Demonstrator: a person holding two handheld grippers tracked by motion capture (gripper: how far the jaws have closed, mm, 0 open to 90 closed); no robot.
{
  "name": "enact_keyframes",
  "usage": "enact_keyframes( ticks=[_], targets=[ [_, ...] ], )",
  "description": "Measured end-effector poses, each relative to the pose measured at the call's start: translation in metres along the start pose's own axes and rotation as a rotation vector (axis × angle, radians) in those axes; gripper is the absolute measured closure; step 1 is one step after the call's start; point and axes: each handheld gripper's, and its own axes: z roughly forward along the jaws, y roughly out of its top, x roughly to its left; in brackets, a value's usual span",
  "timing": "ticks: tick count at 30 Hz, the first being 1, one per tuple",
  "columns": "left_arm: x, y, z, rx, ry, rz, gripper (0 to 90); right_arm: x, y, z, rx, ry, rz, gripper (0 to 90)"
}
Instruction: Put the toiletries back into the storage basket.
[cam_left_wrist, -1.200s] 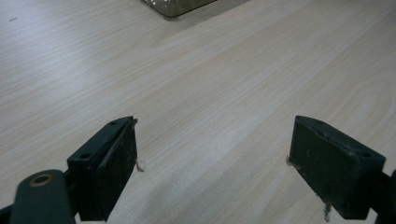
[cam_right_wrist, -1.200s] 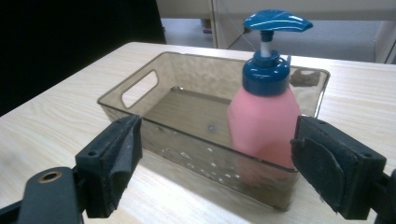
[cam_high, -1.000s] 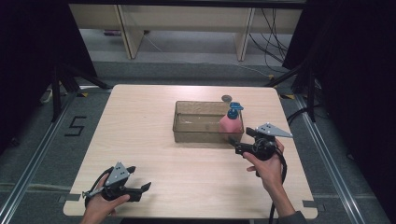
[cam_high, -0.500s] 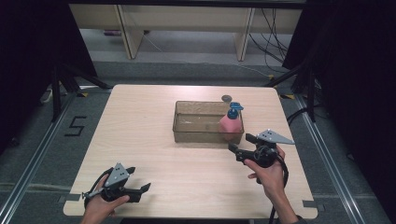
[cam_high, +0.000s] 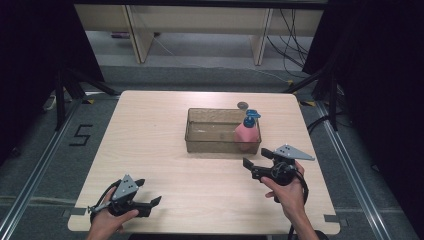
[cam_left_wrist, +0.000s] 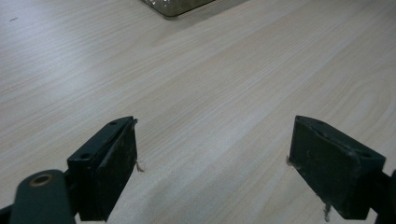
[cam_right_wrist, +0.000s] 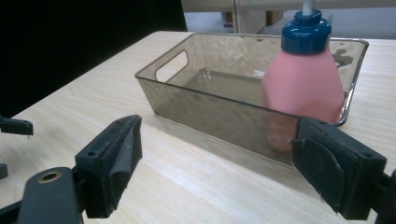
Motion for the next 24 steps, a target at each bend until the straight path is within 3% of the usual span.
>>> enact_keyframes(
  ticks=[1,2,5,6,8,10,16,18,19,24],
  targets=[
    [0.0,0.0,0.0,0.0,0.0,0.0,14.8,0.003,-0.001,-0.001,0.009,0.011,0.042,17.3],
    [0.0,0.0,0.0,-0.001,0.0,-0.001,14.8,0.001,-0.002,0.0,0.0,-0.003,0.005,17.3],
    [0.0,0.0,0.0,0.0,0.0,0.003,14.8,0.002,-0.004,-0.003,0.013,0.009,-0.001,17.3],
    [0.0,0.0,0.0,0.0,0.0,0.003,14.8,0.004,-0.005,-0.003,0.01,0.015,0.025,17.3],
    [0.0,0.0,0.0,0.0,0.0,0.002,14.8,0.003,-0.006,-0.004,0.009,0.014,0.002,17.3],
    [0.0,0.0,0.0,0.006,-0.002,0.007,14.8,0.005,-0.009,-0.006,0.014,0.028,0.031,17.3],
    [0.0,0.0,-0.001,0.011,-0.002,0.01,14.8,0.005,-0.013,-0.009,0.007,0.038,-0.003,16.8],
    [0.0,0.0,-0.001,0.009,-0.001,0.011,14.8,0.006,-0.015,-0.008,0.001,0.019,-0.01,16.5],
    [0.001,0.0,-0.001,0.008,-0.001,0.011,14.8,0.007,-0.015,-0.01,0.01,0.039,0.0,16.4],
    [0.0,0.0,0.0,0.008,-0.003,0.011,14.8,0.011,-0.021,-0.01,0.017,0.051,0.001,15.9]
  ],
)
